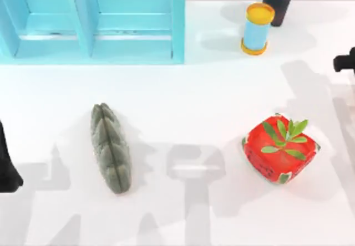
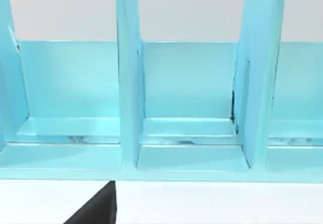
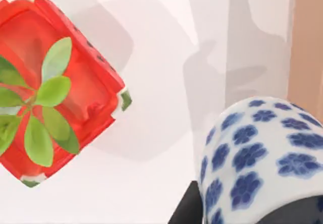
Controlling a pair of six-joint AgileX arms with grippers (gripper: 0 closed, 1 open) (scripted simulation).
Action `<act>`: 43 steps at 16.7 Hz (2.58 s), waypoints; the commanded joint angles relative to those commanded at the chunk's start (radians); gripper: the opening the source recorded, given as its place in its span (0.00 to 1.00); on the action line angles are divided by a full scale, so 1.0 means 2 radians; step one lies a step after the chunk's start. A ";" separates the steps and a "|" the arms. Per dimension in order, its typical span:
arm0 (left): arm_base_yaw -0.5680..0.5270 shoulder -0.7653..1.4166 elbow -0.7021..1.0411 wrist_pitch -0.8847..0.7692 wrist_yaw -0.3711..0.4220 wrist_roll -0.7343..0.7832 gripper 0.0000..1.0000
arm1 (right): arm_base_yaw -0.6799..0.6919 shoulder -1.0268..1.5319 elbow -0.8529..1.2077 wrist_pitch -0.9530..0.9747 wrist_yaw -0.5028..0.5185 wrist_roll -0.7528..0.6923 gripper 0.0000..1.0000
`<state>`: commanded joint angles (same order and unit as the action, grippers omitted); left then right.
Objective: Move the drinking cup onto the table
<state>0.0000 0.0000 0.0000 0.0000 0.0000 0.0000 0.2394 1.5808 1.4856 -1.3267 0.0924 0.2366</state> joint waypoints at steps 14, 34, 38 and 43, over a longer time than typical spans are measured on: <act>0.000 0.000 0.000 0.000 0.000 0.000 1.00 | 0.333 0.211 0.156 -0.018 -0.044 0.343 0.00; 0.000 0.000 0.000 0.000 0.000 0.000 1.00 | 0.333 0.225 0.047 0.105 -0.044 0.343 0.23; 0.000 0.000 0.000 0.000 0.000 0.000 1.00 | 0.333 0.225 0.047 0.105 -0.044 0.343 0.53; 0.000 0.000 0.000 0.000 0.000 0.000 1.00 | 0.333 0.225 0.047 0.105 -0.044 0.343 0.90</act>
<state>0.0000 0.0000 0.0000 0.0000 0.0000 0.0000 0.9058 2.0312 1.5803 -1.1166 0.0050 0.9229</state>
